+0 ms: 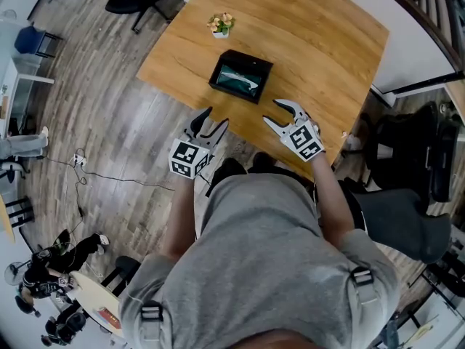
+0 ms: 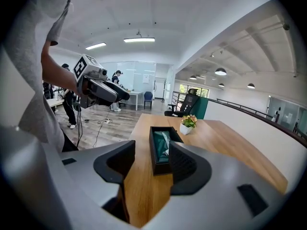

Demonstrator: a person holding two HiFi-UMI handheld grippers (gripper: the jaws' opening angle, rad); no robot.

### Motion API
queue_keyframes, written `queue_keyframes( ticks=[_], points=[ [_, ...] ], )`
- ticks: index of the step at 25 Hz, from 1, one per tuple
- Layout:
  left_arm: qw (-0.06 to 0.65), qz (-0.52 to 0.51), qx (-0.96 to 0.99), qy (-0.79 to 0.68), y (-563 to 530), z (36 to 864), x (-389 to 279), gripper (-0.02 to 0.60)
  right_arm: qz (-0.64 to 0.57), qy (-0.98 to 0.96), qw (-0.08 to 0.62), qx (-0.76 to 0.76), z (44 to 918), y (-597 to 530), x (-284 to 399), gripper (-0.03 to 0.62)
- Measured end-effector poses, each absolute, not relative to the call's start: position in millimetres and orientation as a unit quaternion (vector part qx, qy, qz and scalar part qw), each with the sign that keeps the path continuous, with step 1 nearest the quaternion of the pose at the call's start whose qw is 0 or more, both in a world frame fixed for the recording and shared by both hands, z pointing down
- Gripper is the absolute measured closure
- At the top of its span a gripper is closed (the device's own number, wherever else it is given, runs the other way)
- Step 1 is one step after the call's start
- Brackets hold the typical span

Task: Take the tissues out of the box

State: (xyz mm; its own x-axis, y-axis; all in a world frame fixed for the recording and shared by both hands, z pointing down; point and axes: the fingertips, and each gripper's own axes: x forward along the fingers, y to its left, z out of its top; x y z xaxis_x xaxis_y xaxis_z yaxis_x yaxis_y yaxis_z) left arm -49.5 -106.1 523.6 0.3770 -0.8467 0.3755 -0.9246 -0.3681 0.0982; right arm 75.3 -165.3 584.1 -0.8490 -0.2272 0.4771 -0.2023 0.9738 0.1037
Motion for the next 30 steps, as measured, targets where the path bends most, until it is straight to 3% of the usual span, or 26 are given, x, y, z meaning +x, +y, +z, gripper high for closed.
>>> queue_keyframes(
  ticks=[30],
  points=[
    [0.192, 0.149, 0.854, -0.46, -214.7, 572.7, -125.7, 0.344, -0.023, -0.928, 0.361, 0.092, 652.2, -243.1, -24.2, 0.37]
  ],
)
